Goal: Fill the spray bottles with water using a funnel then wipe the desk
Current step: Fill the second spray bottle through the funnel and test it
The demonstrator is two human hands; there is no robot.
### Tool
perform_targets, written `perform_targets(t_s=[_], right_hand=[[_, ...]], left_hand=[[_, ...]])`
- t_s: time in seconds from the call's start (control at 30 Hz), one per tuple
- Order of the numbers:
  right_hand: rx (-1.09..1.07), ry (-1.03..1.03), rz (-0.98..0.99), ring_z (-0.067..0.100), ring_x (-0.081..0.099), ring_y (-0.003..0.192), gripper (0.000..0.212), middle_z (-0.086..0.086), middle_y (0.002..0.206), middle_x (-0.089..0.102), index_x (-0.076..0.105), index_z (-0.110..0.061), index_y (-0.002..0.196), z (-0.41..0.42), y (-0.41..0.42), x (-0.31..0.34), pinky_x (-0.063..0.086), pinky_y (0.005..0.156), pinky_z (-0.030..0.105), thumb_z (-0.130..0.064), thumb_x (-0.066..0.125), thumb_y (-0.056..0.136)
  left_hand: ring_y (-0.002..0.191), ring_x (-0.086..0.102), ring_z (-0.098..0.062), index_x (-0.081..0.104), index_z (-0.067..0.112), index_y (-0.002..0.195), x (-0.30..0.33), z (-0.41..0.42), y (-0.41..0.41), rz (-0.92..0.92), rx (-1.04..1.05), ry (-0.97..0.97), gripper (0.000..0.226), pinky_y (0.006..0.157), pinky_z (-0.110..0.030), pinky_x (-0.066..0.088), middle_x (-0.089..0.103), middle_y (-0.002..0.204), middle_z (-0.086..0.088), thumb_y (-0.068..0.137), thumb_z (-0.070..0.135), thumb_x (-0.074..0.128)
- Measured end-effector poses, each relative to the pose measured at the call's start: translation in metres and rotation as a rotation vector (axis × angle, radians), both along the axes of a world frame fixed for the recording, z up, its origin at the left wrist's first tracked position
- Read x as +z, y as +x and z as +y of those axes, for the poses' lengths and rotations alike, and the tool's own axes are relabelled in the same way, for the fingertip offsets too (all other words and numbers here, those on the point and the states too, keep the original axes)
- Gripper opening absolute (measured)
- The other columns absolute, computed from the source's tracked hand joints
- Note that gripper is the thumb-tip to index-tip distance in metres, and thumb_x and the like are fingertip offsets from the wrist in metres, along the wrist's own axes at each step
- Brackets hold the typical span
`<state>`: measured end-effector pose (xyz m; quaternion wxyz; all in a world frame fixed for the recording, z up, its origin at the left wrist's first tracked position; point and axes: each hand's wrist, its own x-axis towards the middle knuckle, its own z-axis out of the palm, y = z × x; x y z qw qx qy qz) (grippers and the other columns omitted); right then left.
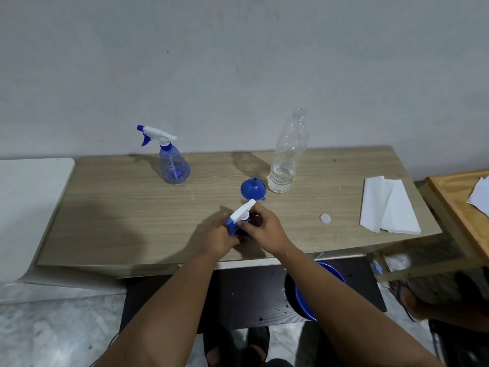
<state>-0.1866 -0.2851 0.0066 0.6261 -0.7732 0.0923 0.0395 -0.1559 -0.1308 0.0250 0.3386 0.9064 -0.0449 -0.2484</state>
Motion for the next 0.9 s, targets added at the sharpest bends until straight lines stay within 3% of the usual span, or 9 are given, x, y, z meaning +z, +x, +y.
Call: perform_targets(t_s=[0.13, 0.37, 0.63, 0.73, 0.8, 0.9], right_hand=[[0.016, 0.018, -0.025, 0.02, 0.075, 0.104, 0.025, 0.002, 0.107, 0.079, 0.074, -0.013, 0.117, -0.006, -0.004, 0.0, 0.059, 0.098, 0.038, -0.01, 0.078, 0.092], [-0.01, 0.016, -0.028, 0.015, 0.074, 0.106, 0.029, -0.002, 0.109, 0.078, 0.071, -0.015, 0.122, -0.003, -0.005, -0.004, 0.059, 0.097, 0.031, -0.01, 0.077, 0.094], [-0.035, 0.037, -0.003, 0.009, 0.075, 0.096, 0.026, 0.0, 0.102, 0.079, 0.073, -0.009, 0.115, -0.004, -0.004, -0.001, 0.058, 0.085, 0.023, -0.004, 0.079, 0.09], [-0.098, 0.025, -0.003, 0.009, 0.075, 0.09, 0.03, 0.0, 0.097, 0.078, 0.071, -0.008, 0.11, -0.008, -0.007, 0.007, 0.059, 0.083, 0.029, -0.006, 0.086, 0.084], [-0.159, 0.026, -0.018, 0.012, 0.07, 0.08, 0.034, 0.001, 0.088, 0.074, 0.065, -0.008, 0.098, -0.014, -0.008, 0.017, 0.06, 0.078, 0.037, -0.012, 0.092, 0.077], [-0.195, 0.04, -0.063, 0.006, 0.058, 0.065, 0.044, -0.004, 0.074, 0.064, 0.054, -0.015, 0.084, -0.018, -0.006, 0.041, 0.053, 0.065, 0.025, -0.012, 0.096, 0.072]], left_hand=[[0.077, 0.057, -0.012, 0.066, 0.015, 0.115, -0.005, -0.001, -0.001, 0.016, 0.02, -0.027, 0.036, 0.052, -0.008, 0.036, 0.065, 0.092, 0.003, 0.081, 0.017, 0.076], [0.076, 0.058, -0.013, 0.068, 0.011, 0.11, -0.013, -0.001, -0.003, -0.008, 0.035, -0.031, 0.033, 0.051, -0.006, 0.035, 0.065, 0.09, 0.002, 0.078, 0.012, 0.077], [0.072, 0.058, -0.014, 0.068, 0.013, 0.101, -0.019, -0.003, -0.01, -0.031, 0.066, -0.056, 0.025, 0.056, -0.004, 0.04, 0.065, 0.082, 0.002, 0.077, 0.013, 0.076], [0.065, 0.058, -0.005, 0.066, 0.022, 0.099, -0.015, -0.009, -0.019, -0.04, 0.112, -0.1, 0.025, 0.057, -0.004, 0.04, 0.062, 0.072, 0.013, 0.077, 0.016, 0.075], [0.072, 0.063, 0.0, 0.062, 0.03, 0.099, -0.01, -0.012, -0.025, -0.033, 0.125, -0.158, 0.034, 0.065, -0.006, 0.045, 0.066, 0.078, 0.015, 0.07, 0.026, 0.08], [0.09, 0.068, -0.002, 0.063, 0.028, 0.111, -0.001, -0.015, -0.028, -0.019, 0.13, -0.241, 0.054, 0.08, -0.02, 0.052, 0.073, 0.099, 0.012, 0.064, 0.035, 0.089]])
